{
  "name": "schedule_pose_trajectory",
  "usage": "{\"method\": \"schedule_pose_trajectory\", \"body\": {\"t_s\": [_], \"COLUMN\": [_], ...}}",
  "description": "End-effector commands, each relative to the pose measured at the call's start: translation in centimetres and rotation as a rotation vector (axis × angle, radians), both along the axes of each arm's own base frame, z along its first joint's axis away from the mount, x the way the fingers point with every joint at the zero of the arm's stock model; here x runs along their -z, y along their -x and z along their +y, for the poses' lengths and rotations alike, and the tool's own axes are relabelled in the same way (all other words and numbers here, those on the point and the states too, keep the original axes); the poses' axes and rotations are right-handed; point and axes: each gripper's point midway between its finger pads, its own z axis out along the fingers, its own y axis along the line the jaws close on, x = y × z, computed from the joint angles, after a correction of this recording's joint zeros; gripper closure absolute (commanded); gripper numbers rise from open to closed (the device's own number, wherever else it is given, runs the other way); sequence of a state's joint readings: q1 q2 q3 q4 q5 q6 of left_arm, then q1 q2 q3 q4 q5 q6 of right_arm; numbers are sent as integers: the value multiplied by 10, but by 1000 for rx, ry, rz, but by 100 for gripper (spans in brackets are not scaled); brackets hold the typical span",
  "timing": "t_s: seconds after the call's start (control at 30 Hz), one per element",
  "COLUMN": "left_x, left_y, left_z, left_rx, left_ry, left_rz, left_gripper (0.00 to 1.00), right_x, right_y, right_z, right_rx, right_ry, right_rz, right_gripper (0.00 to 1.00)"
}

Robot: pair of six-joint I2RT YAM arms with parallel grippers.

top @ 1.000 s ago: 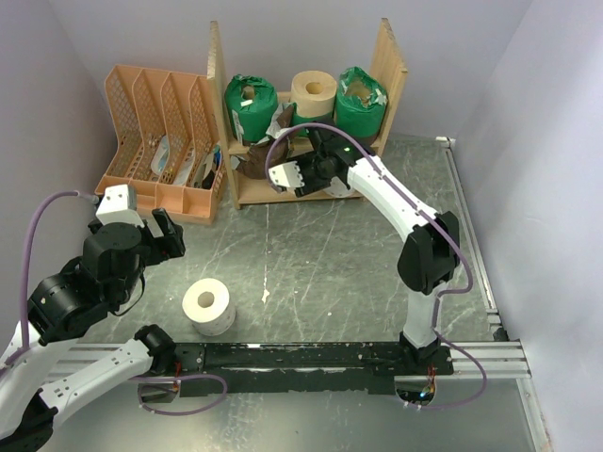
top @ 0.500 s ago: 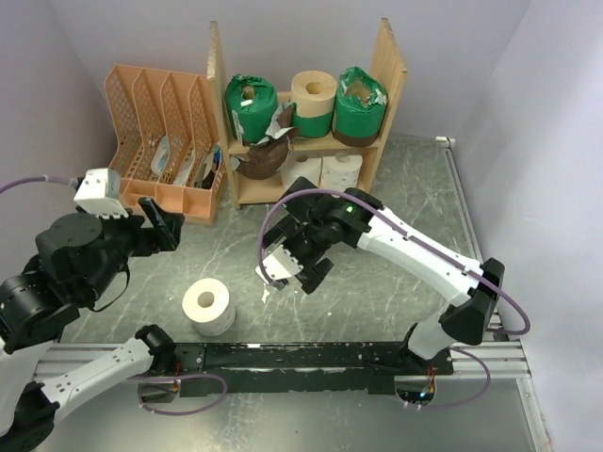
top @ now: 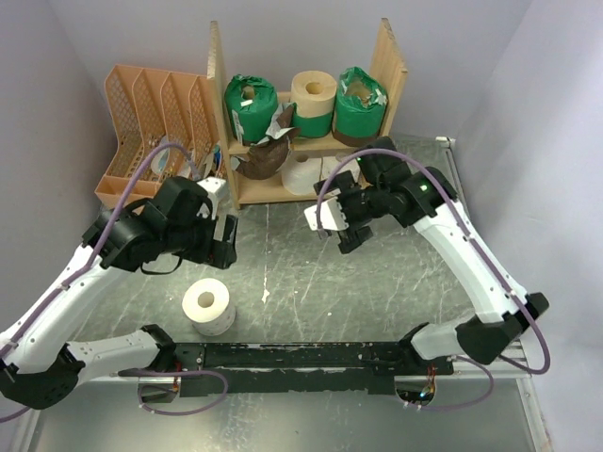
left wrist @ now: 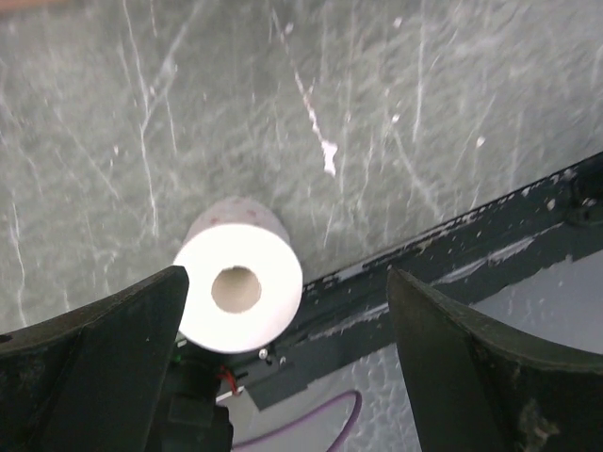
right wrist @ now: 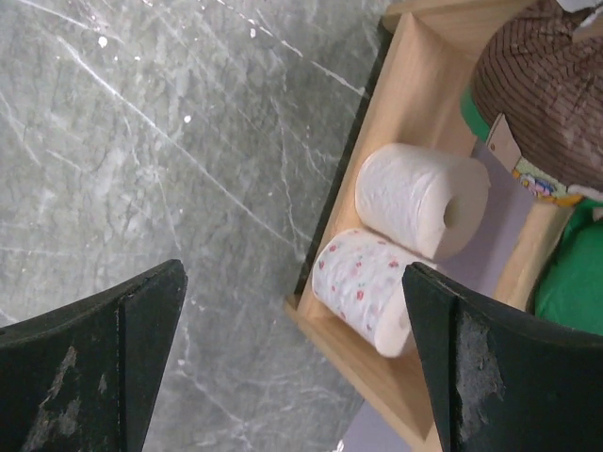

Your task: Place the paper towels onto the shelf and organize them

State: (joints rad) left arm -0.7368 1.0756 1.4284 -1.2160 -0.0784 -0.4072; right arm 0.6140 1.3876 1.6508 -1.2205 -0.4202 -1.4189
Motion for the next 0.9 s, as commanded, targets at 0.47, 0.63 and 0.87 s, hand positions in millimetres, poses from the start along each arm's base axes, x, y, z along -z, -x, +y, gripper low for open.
{"method": "schedule_pose_trajectory", "body": {"t_s": [0.47, 0.63, 0.87], "left_x": [50, 73, 96], "left_y": [88, 85, 72], "left_z": [10, 17, 21], "left_rx": [139, 135, 36], "left_ry": [116, -2, -151], "left_rz": [252, 269, 273], "left_gripper": [2, 2, 2], "right_x": [49, 51, 53], "right_y": [42, 38, 35], "right_z": [-78, -78, -81], "right_rx": [232, 250, 272], "right_ry": [101, 85, 77], "right_rz": [78, 74, 72], "right_gripper": [0, 0, 0]}}
